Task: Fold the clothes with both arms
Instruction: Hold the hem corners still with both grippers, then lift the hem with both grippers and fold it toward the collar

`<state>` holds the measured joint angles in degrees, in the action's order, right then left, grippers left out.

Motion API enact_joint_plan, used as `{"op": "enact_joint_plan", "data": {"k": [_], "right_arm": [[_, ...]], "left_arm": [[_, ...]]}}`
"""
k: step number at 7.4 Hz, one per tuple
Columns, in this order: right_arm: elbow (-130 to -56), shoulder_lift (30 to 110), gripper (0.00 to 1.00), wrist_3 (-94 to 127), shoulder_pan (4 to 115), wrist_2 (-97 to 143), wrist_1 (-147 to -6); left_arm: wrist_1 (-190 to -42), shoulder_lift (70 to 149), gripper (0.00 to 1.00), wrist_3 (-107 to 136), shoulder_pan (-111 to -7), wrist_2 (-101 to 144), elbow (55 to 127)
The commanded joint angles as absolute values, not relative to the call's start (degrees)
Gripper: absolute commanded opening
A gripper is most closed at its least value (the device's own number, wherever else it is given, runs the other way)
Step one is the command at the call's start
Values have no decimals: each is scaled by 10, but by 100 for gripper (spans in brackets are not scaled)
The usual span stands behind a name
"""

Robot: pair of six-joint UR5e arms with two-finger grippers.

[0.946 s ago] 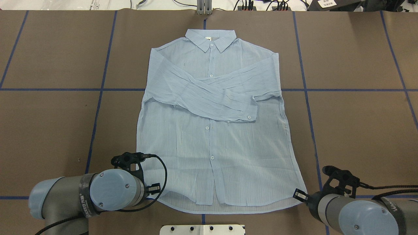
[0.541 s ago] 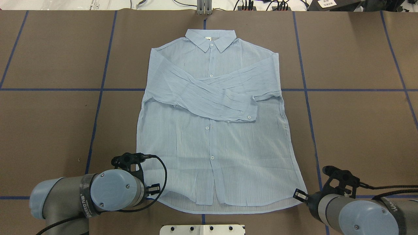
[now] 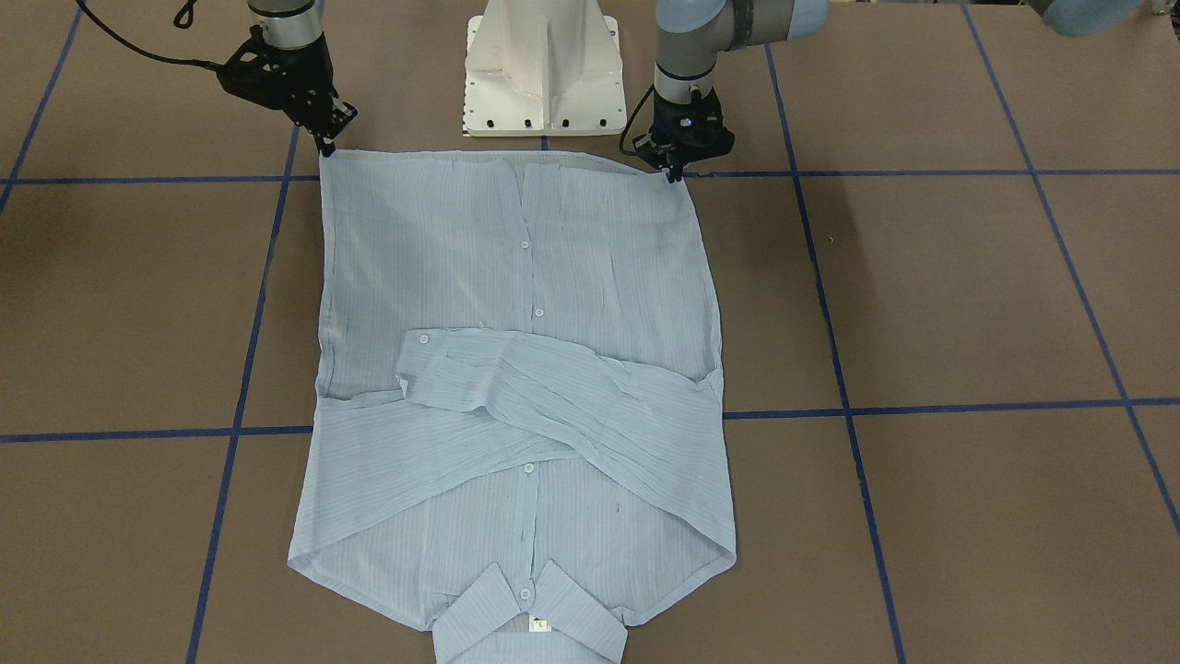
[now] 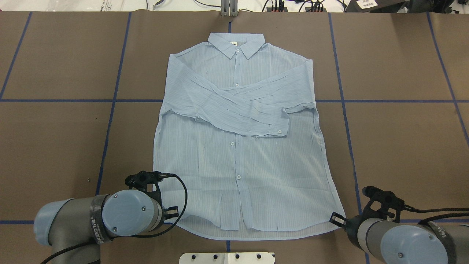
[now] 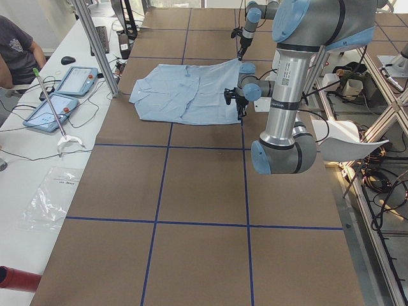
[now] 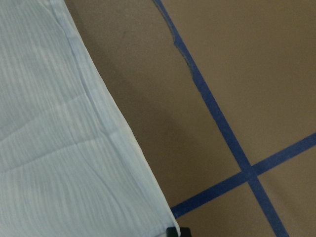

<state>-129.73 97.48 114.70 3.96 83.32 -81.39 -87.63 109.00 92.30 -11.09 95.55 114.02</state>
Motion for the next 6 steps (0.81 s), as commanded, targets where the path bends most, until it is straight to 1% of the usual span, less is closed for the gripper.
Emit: {"op": "enact_joint_plan", "data": {"k": [1, 3, 4, 6], "right_arm": [[-1297, 974, 0, 1147, 40, 833, -814], [-1298, 976, 0, 1146, 40, 833, -814], [-1302, 980, 0, 1147, 33, 832, -814], [-1337, 1011, 0, 1147, -2, 832, -814]], "left_arm": [[-876, 1090, 0, 922, -113, 956, 1145], [-872, 1072, 0, 922, -116, 957, 1171], [-872, 1042, 0, 926, -115, 963, 1219], [-867, 1034, 0, 975, -105, 1003, 1256]]}}
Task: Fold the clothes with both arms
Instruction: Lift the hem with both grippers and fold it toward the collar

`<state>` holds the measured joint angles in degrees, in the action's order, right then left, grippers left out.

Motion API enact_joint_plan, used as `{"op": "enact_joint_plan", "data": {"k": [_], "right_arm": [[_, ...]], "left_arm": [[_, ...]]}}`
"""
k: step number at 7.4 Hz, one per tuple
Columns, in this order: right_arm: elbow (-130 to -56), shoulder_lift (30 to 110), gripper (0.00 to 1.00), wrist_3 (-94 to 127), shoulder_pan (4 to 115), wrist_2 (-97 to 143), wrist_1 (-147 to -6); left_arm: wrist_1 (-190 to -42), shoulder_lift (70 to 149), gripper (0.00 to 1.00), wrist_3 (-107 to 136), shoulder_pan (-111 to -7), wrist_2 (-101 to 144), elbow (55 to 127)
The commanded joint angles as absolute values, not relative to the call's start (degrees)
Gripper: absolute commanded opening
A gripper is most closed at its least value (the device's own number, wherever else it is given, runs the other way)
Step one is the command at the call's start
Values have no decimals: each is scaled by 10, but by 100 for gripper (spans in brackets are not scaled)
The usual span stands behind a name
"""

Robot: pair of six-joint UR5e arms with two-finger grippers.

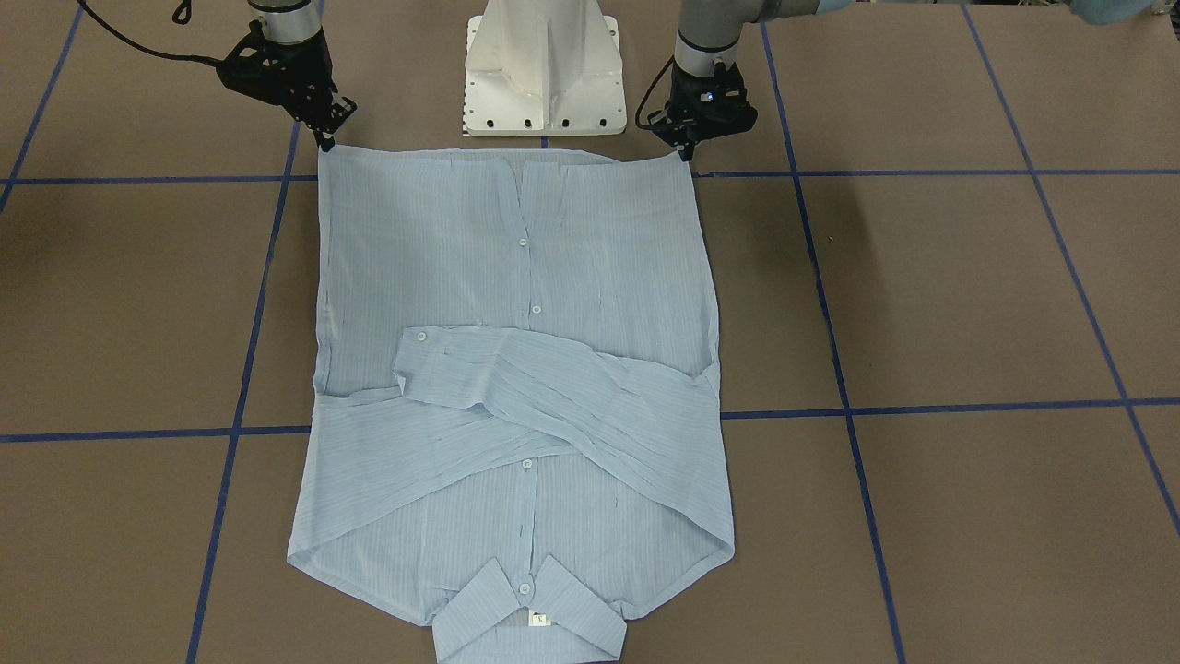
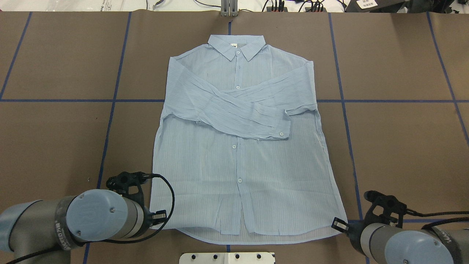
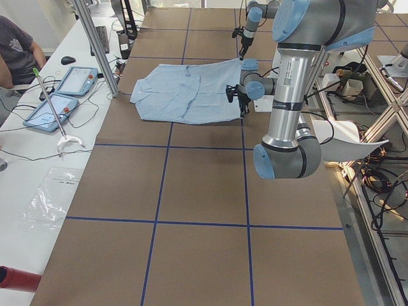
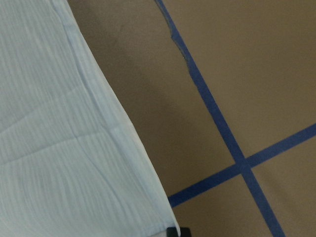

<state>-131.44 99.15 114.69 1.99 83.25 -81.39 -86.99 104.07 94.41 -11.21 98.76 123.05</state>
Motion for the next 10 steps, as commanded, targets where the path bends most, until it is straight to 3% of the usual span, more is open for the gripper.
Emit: {"op": "enact_joint_plan", "data": {"k": [1, 4, 7, 8, 10], "right_arm": [[-1359, 1035, 0, 1148, -24, 831, -814], [-1417, 1051, 0, 1147, 6, 831, -814], [-1427, 993, 0, 1137, 173, 895, -817], [-1411, 976, 0, 1081, 230, 943, -829], [-1294, 828, 0, 975, 339, 983, -902]], "left_arm": [[-856, 1032, 0, 991, -93, 1003, 1276], [-834, 1041, 0, 998, -98, 1004, 1327], [-834, 1096, 0, 910, -244, 1019, 1325], [-837, 1113, 0, 877, -278, 1017, 1299], [-851, 1178, 0, 848, -335, 1020, 1210]]}}
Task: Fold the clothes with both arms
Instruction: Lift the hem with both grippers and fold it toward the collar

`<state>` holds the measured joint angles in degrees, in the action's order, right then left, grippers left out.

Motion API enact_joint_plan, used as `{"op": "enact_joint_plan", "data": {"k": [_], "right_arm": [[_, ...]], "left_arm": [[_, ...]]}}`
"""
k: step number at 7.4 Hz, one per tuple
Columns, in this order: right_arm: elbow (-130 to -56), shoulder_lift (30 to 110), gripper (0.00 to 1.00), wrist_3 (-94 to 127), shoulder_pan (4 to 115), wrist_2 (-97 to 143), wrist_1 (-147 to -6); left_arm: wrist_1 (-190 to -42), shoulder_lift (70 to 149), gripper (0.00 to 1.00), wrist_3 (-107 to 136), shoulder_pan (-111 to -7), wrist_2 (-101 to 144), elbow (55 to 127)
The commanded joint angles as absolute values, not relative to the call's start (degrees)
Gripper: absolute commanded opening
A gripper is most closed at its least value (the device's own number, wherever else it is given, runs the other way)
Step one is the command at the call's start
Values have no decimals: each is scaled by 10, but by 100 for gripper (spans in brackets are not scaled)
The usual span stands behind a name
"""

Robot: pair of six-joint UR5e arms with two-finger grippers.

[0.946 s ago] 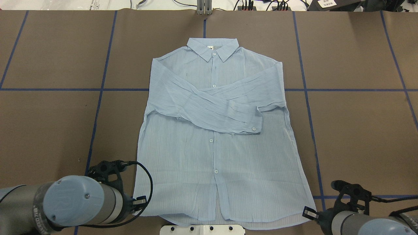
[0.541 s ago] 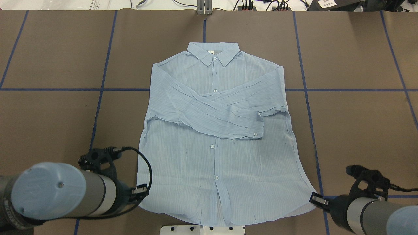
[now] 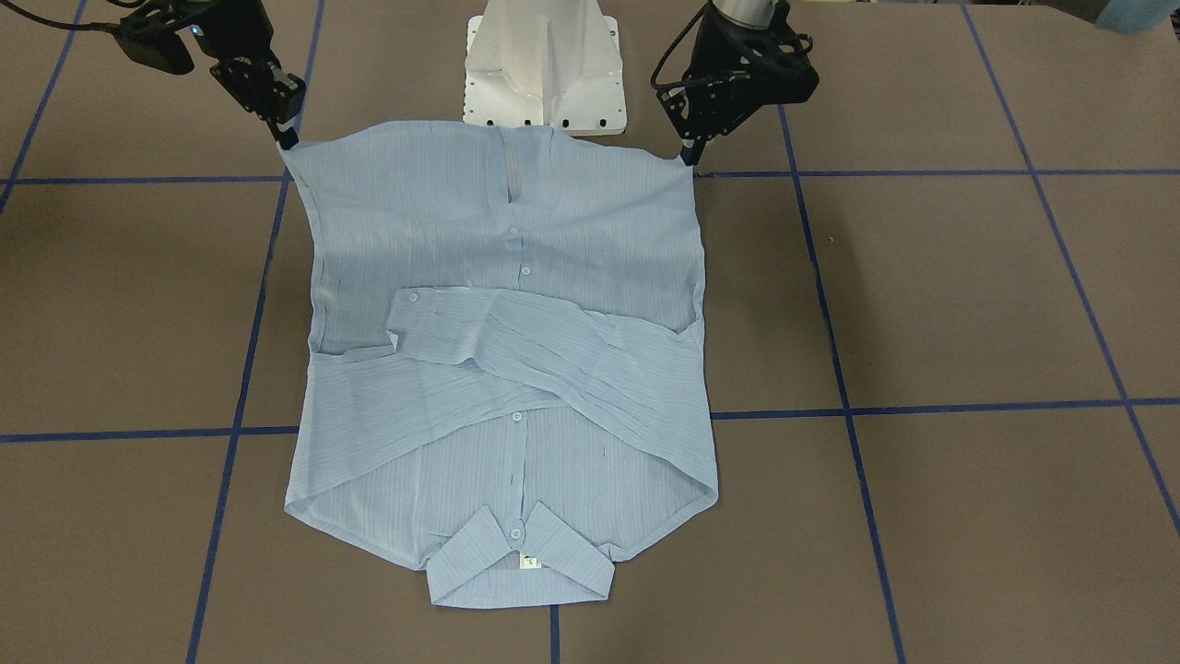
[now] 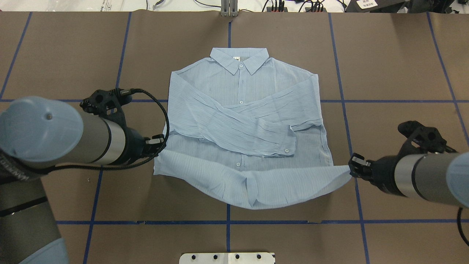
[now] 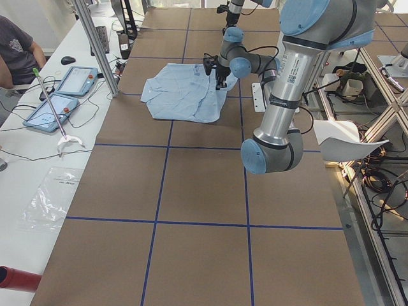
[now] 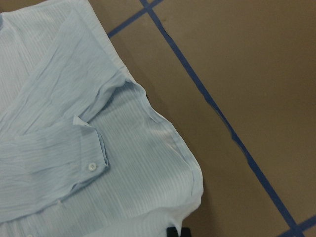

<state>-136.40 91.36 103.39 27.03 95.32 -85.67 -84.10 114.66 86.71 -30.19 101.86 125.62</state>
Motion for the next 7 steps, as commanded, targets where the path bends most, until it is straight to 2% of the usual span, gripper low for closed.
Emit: {"op": "enact_joint_plan", "data": {"k": [1, 3, 6, 7], "right_arm": [[-1228, 763, 0, 949, 374, 992, -935], [-1130, 696, 0, 866, 435, 991, -937], [-970, 602, 0, 848, 455, 988, -926], [-910, 579, 0, 830, 464, 987, -899]], "left_arm": [[-902, 1181, 0, 839, -367, 1020, 1165], [-1058, 1197, 0, 836, -419, 1021, 1014], [-1193, 1262, 0, 825, -440, 1020, 815], [-1230, 1271, 0, 811, -447, 1017, 770]]}}
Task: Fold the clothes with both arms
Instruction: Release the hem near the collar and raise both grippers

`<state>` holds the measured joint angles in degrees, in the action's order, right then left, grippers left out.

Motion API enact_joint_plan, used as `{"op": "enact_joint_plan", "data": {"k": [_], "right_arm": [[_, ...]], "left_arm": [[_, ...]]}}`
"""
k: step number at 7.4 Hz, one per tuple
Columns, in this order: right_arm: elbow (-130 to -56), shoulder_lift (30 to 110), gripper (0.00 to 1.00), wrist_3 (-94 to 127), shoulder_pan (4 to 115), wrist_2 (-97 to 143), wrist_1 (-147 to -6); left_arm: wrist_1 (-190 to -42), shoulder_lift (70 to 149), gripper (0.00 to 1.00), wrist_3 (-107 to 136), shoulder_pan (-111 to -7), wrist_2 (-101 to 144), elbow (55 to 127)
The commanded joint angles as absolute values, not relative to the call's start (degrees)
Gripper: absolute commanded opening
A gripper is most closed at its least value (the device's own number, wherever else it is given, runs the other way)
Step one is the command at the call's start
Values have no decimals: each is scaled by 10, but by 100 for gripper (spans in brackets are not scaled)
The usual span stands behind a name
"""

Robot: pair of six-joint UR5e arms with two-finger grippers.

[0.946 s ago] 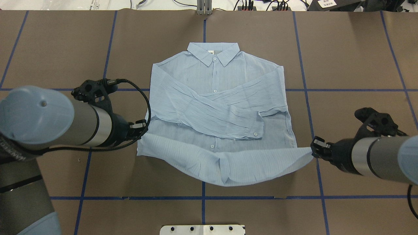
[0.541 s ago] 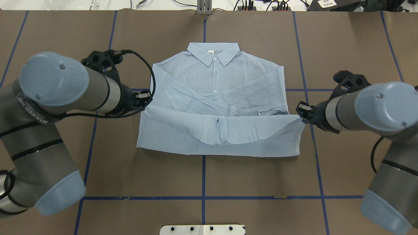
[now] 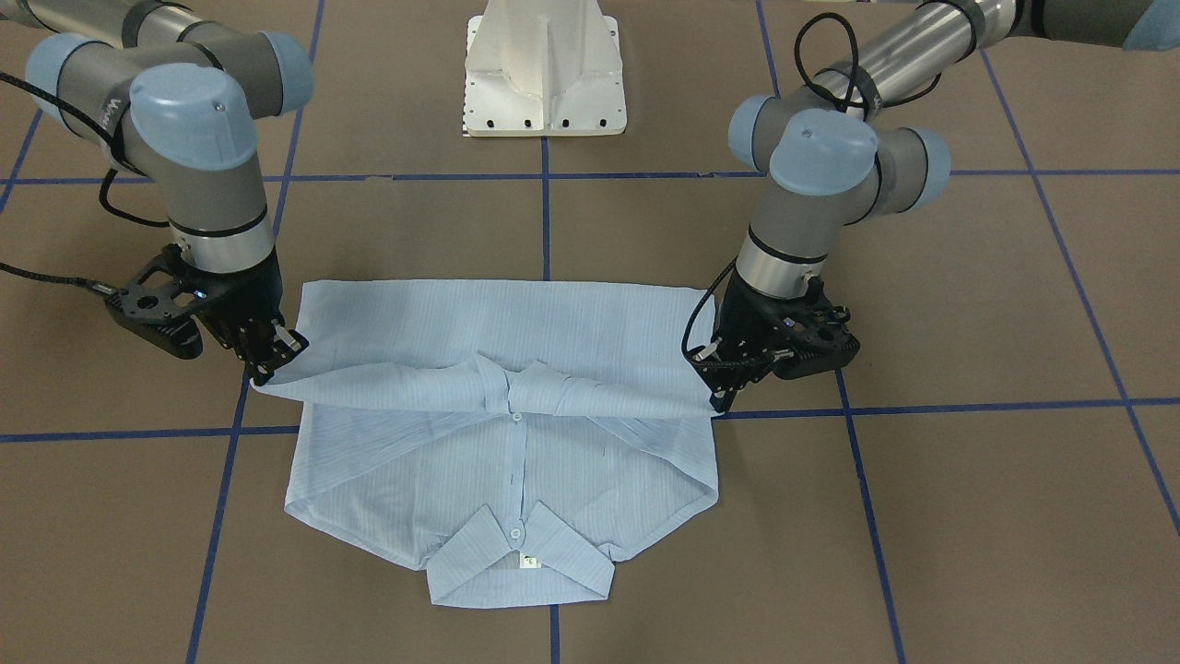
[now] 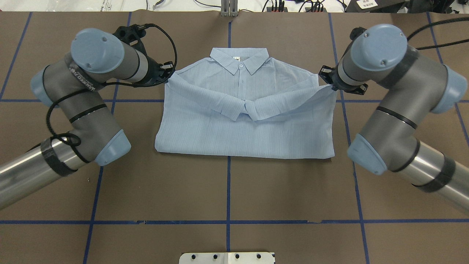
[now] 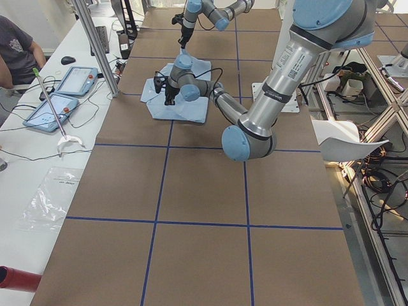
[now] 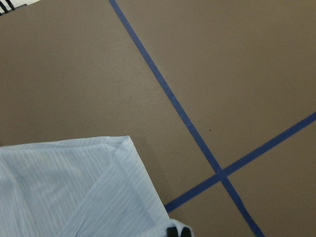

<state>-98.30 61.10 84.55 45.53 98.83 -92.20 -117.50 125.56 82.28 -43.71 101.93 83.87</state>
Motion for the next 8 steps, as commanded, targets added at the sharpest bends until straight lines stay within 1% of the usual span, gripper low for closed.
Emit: {"op": "enact_joint_plan", "data": {"k": [1, 2, 3, 4, 7, 8], "right_arm": [[-858, 559, 0, 811, 477, 987, -874], [-805, 538, 0, 799, 487, 987, -854], [-772, 525, 0, 799, 491, 987, -839], [-756, 524, 0, 799, 491, 987, -829], [-751, 521, 0, 799, 487, 989, -826], [-751, 522, 40, 799, 484, 989, -820]], "left_arm": [[-1236, 1279, 0, 796, -453, 1016, 745], [-1267, 1295, 0, 796, -454, 1015, 706], [-1295, 1316, 0, 798, -454, 1013, 661], [-1302, 1324, 0, 797, -454, 1013, 642], [-1307, 1327, 0, 796, -454, 1012, 630], [-1315, 1327, 25, 795, -454, 1012, 629]]}}
